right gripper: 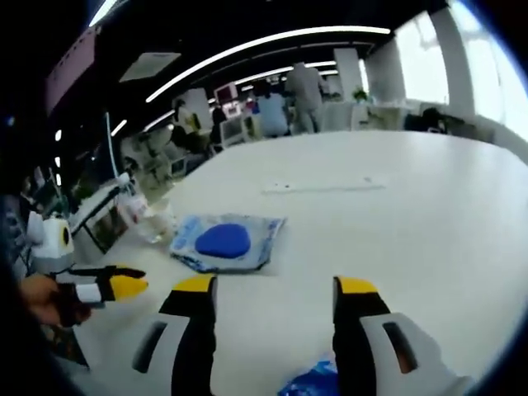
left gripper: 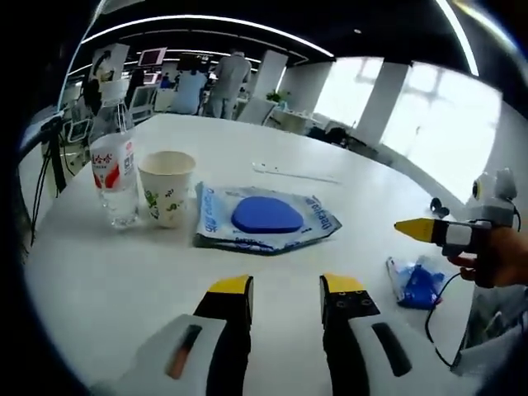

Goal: Arrange the tabletop items into an orderly group along one side of the table until the central work area is clear of visible clutter.

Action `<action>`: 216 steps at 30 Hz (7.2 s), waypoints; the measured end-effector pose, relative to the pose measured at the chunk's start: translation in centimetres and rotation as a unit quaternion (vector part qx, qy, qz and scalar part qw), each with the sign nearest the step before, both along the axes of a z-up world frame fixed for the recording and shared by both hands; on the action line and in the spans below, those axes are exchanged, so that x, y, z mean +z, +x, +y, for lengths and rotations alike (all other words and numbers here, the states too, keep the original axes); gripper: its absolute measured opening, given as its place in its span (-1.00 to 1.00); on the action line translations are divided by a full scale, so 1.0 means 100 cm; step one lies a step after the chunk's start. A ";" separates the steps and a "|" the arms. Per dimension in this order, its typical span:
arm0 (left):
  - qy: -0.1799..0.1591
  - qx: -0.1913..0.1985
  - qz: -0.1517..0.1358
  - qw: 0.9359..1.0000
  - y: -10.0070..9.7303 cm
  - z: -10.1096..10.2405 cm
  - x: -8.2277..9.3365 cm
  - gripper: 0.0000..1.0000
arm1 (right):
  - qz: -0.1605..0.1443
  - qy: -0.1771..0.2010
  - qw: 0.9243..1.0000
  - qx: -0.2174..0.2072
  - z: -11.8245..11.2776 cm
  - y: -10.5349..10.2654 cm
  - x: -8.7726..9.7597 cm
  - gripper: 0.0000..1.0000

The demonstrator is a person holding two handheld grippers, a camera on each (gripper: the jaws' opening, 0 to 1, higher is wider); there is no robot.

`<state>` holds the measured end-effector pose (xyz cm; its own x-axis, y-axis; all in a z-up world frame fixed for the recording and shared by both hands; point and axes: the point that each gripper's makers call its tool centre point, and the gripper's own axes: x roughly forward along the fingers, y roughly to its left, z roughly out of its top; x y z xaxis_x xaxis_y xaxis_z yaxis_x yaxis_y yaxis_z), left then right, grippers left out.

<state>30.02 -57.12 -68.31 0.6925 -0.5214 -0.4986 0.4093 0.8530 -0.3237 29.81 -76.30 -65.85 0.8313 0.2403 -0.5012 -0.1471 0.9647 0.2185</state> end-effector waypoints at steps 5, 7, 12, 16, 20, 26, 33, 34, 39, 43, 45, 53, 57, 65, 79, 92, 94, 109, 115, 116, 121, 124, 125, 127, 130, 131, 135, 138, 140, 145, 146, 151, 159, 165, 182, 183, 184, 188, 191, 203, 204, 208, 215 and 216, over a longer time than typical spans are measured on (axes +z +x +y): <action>0.000 -0.008 0.004 1.000 -0.007 0.001 0.000 -0.17 | -0.013 0.000 1.000 0.003 -0.003 -0.014 0.006 0.13; 0.005 -0.017 0.013 1.000 -0.013 0.000 -0.003 -0.02 | -0.017 0.000 1.000 0.006 -0.003 -0.019 0.008 0.13; 0.009 -0.033 0.019 0.999 -0.027 -0.004 -0.004 0.18 | -0.020 -0.005 0.999 0.026 0.001 -0.034 0.010 0.24; 0.018 -0.050 0.026 0.998 -0.040 -0.006 -0.006 0.41 | -0.018 -0.023 0.999 0.040 -0.001 -0.043 0.013 0.30; 0.019 -0.052 0.028 0.998 -0.048 -0.007 -0.007 0.46 | -0.027 -0.022 0.999 0.037 -0.007 -0.050 0.020 0.32; 0.019 -0.069 0.031 0.997 -0.058 -0.011 -0.005 0.54 | -0.022 -0.021 0.999 0.027 -0.015 -0.065 0.020 0.37; 0.033 -0.080 0.030 0.996 -0.066 -0.015 -0.003 0.78 | -0.029 -0.010 0.999 0.009 -0.028 -0.081 0.025 0.41; 0.053 -0.068 0.024 0.996 -0.063 -0.009 -0.004 0.91 | -0.031 -0.008 0.999 0.005 -0.030 -0.083 0.026 0.42; 0.065 -0.075 0.028 0.995 -0.069 -0.015 -0.007 0.98 | -0.034 -0.001 0.999 -0.028 -0.047 -0.097 0.022 0.57; 0.060 -0.083 0.027 0.994 -0.074 -0.027 -0.006 0.98 | -0.036 -0.009 0.998 -0.047 -0.061 -0.108 0.023 0.63; 0.056 -0.087 0.028 0.994 -0.077 -0.033 -0.006 0.98 | -0.035 -0.007 0.998 -0.055 -0.067 -0.112 0.022 0.70; 0.051 -0.107 0.036 0.992 -0.086 -0.059 -0.008 0.98 | -0.035 0.007 0.995 -0.092 -0.089 -0.128 0.021 0.94; 0.053 -0.117 0.030 0.991 -0.084 -0.069 -0.004 0.98 | -0.031 0.022 0.993 -0.112 -0.096 -0.133 0.017 1.00; 0.053 -0.140 0.029 0.988 -0.086 -0.094 -0.004 0.98 | -0.024 0.036 0.991 -0.124 -0.103 -0.147 0.008 1.00; 0.064 -0.175 0.033 0.982 -0.086 -0.119 -0.011 0.98 | -0.003 0.044 0.985 -0.165 -0.128 -0.165 -0.006 0.97; 0.063 -0.187 0.041 0.979 -0.083 -0.139 -0.014 0.97 | 0.020 0.043 0.985 -0.166 -0.135 -0.171 -0.021 0.89; 0.065 -0.189 0.041 0.979 -0.082 -0.141 -0.014 0.98 | 0.017 0.047 0.984 -0.173 -0.139 -0.171 -0.020 0.89; 0.078 -0.214 0.045 0.973 -0.078 -0.170 -0.021 0.92 | 0.023 0.071 0.979 -0.187 -0.146 -0.170 -0.030 0.72; 0.084 -0.230 0.040 0.969 -0.074 -0.185 -0.021 0.89 | 0.022 0.077 0.980 -0.184 -0.142 -0.163 -0.035 0.64; 0.085 -0.231 0.039 0.968 -0.074 -0.186 -0.021 0.89 | 0.021 0.078 0.980 -0.184 -0.142 -0.162 -0.036 0.62; 0.099 -0.246 0.035 0.964 -0.072 -0.198 -0.025 0.83 | 0.021 0.076 0.980 -0.182 -0.139 -0.158 -0.041 0.41; 0.107 -0.254 0.028 0.961 -0.070 -0.207 -0.026 0.81 | 0.015 0.066 0.980 -0.186 -0.143 -0.155 -0.040 0.27; 0.110 -0.257 0.027 0.960 -0.070 -0.209 -0.026 0.81 | 0.014 0.067 0.980 -0.187 -0.144 -0.154 -0.041 0.26; 0.115 -0.261 0.027 0.958 -0.068 -0.214 -0.028 0.80 | 0.015 0.070 0.980 -0.187 -0.144 -0.151 -0.043 0.24; 0.116 -0.266 0.029 0.956 -0.067 -0.219 -0.030 0.77 | 0.016 0.070 0.979 -0.188 -0.145 -0.146 -0.045 0.20; 0.119 -0.267 0.028 0.956 -0.066 -0.221 -0.031 0.76 | 0.016 0.071 0.979 -0.188 -0.145 -0.145 -0.046 0.18; 0.124 -0.271 0.031 0.954 -0.065 -0.223 -0.037 0.69 | 0.023 0.068 0.981 -0.183 -0.143 -0.139 -0.051 0.06; 0.129 -0.281 0.031 0.951 -0.067 -0.225 -0.041 0.59 | 0.023 0.068 0.981 -0.181 -0.140 -0.136 -0.053 -0.01; 0.134 -0.281 0.031 0.950 -0.065 -0.224 -0.044 0.55 | 0.027 0.068 0.981 -0.179 -0.139 -0.134 -0.055 -0.09; 0.131 -0.286 0.041 0.948 -0.066 -0.227 -0.050 0.35 | 0.031 0.074 0.981 -0.178 -0.136 -0.132 -0.058 -0.33; 0.130 -0.286 0.042 0.948 -0.066 -0.227 -0.050 0.28 | 0.031 0.075 0.981 -0.176 -0.135 -0.131 -0.059 -0.41; 0.104 -0.279 0.053 0.953 -0.066 -0.233 -0.050 -0.29 | 0.030 0.077 0.982 -0.171 -0.132 -0.127 -0.059 -0.65; 0.103 -0.255 0.064 0.959 -0.060 -0.229 -0.053 -0.53 | 0.035 0.079 0.982 -0.167 -0.131 -0.127 -0.059 -0.81; 0.111 -0.253 0.061 0.959 -0.058 -0.224 -0.053 -0.67 | 0.037 0.088 0.981 -0.167 -0.130 -0.127 -0.059 -0.86; 0.062 -0.218 0.064 0.972 -0.041 -0.217 -0.031 -0.93 | 0.022 0.082 0.984 -0.157 -0.133 -0.104 -0.037 -1.00; 0.056 -0.211 0.063 0.974 -0.037 -0.217 -0.028 -0.93 | 0.020 0.080 0.984 -0.155 -0.134 -0.100 -0.034 -1.00; 0.053 -0.207 0.063 0.975 -0.035 -0.216 -0.027 -0.94 | 0.017 0.080 0.985 -0.154 -0.133 -0.097 -0.033 -1.00; 0.041 -0.191 0.063 0.979 -0.024 -0.213 -0.020 -0.94 | 0.012 0.075 0.987 -0.144 -0.133 -0.082 -0.028 -1.00; 0.034 -0.180 0.059 0.981 -0.015 -0.210 -0.016 -0.94 | 0.009 0.080 0.987 -0.139 -0.134 -0.069 -0.025 -1.00; 0.025 -0.145 0.052 0.988 0.028 -0.203 0.002 -0.96 | -0.022 0.071 0.990 -0.119 -0.129 -0.008 0.003 -1.00; 0.024 -0.141 0.053 0.988 0.032 -0.201 0.003 -0.96 | -0.023 0.073 0.990 -0.118 -0.129 -0.004 0.004 -1.00; 0.014 -0.118 0.063 0.991 0.046 -0.195 0.005 -0.96 | -0.028 0.079 0.990 -0.111 -0.124 0.012 0.007 -1.00; 0.030 -0.102 0.064 0.992 0.064 -0.191 0.001 -0.96 | -0.027 0.067 0.993 -0.096 -0.117 0.033 0.004 -1.00; 0.029 -0.097 0.066 0.993 0.065 -0.190 0.000 -0.96 | -0.026 0.068 0.993 -0.094 -0.117 0.036 0.002 -1.00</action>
